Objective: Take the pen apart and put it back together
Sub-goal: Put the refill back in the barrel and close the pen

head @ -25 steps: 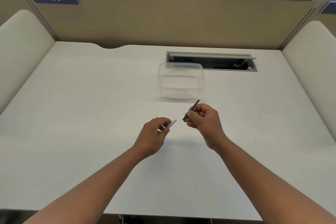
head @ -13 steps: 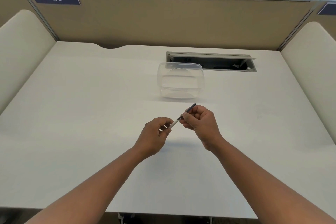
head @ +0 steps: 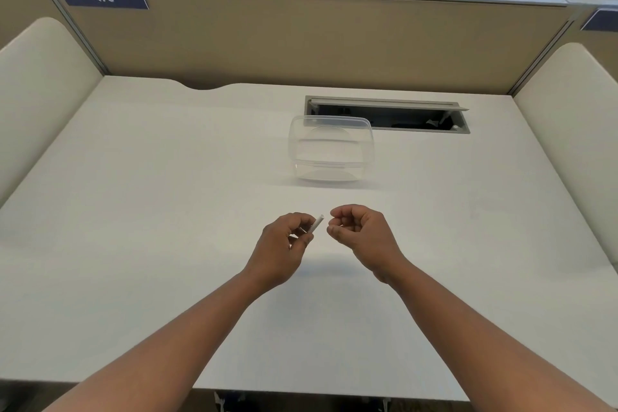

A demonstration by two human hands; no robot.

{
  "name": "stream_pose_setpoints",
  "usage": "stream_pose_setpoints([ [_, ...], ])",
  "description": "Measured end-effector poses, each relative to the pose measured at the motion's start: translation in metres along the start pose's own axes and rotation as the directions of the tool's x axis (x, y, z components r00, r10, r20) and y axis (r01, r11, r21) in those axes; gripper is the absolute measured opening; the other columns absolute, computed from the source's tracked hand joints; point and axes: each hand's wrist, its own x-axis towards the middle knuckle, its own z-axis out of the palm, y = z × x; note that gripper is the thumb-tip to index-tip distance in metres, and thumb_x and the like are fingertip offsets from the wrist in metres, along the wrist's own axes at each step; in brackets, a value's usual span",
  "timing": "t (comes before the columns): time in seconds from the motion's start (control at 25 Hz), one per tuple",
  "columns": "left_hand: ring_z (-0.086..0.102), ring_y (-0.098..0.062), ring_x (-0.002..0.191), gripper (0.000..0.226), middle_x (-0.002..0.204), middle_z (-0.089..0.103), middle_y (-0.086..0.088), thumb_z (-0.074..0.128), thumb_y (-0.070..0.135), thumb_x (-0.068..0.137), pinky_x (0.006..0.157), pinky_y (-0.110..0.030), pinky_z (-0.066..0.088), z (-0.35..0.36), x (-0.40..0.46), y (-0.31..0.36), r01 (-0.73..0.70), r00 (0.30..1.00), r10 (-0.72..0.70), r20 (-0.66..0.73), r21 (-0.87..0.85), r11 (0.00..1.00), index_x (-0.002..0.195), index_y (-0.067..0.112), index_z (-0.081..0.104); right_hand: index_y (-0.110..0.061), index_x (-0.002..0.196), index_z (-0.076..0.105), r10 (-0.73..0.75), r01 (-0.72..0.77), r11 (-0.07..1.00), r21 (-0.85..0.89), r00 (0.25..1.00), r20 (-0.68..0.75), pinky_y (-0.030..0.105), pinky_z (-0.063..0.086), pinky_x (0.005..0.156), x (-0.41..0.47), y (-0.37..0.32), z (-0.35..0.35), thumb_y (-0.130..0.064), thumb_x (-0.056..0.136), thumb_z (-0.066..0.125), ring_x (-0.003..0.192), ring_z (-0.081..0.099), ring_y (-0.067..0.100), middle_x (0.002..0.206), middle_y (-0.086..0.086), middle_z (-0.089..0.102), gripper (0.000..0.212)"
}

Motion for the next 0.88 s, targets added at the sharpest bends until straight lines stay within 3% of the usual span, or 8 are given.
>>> stream_pose_setpoints([
  [0.2, 0.064, -0.011, 0.092, 0.018, 0.098, 0.069, 0.011, 0.064, 0.009, 0.093, 0.080, -0.030, 0.057, 0.000, -0.001, 0.001, 0.007, 1.000, -0.007, -0.006, -0.003, 1.000, 0.104, 0.023, 0.069, -0.021, 0.098, 0.072, 0.034, -0.047, 0.991, -0.122, 0.994, -0.103, 0.031, 0.057, 0.078, 0.003, 0.014, -0.007, -0.011, 0.084, 0.073, 0.068, 0.063, 0.007, 0.082, -0.005, 0.072, 0.017],
  [0.4, 0.064, -0.008, 0.089, 0.019, 0.093, 0.068, 0.013, 0.064, 0.009, 0.094, 0.076, -0.026, 0.056, -0.002, -0.002, 0.003, 0.035, 0.999, -0.035, -0.004, -0.015, 0.999, 0.102, 0.024, 0.068, -0.020, 0.100, 0.069, 0.094, -0.157, 0.962, -0.222, 0.959, -0.268, 0.020, 0.048, 0.061, 0.006, 0.040, -0.024, -0.009, 0.085, 0.068, 0.070, 0.062, 0.008, 0.095, -0.001, 0.070, 0.019],
  [0.56, 0.059, 0.000, 0.067, 0.019, 0.089, 0.066, 0.014, 0.063, 0.009, 0.095, 0.061, -0.016, 0.045, -0.002, -0.002, 0.003, 0.068, 0.998, -0.068, 0.011, -0.035, 0.997, 0.101, 0.026, 0.067, -0.018, 0.100, 0.067, 0.128, -0.222, 0.939, -0.263, 0.934, -0.333, 0.024, 0.046, 0.062, 0.009, 0.058, -0.038, -0.008, 0.083, 0.067, 0.079, 0.062, 0.015, 0.097, 0.000, 0.067, 0.020],
  [0.88, 0.062, -0.006, 0.065, 0.021, 0.086, 0.066, 0.012, 0.062, 0.008, 0.094, 0.068, -0.022, 0.049, -0.001, 0.000, 0.003, 0.074, 0.997, -0.074, 0.003, -0.058, 0.996, 0.093, 0.029, 0.063, -0.017, 0.101, 0.066, 0.176, -0.287, 0.906, -0.311, 0.923, -0.341, 0.029, 0.049, 0.071, 0.021, 0.074, -0.048, -0.014, 0.084, 0.072, 0.085, 0.063, 0.019, 0.092, 0.000, 0.067, 0.018],
])
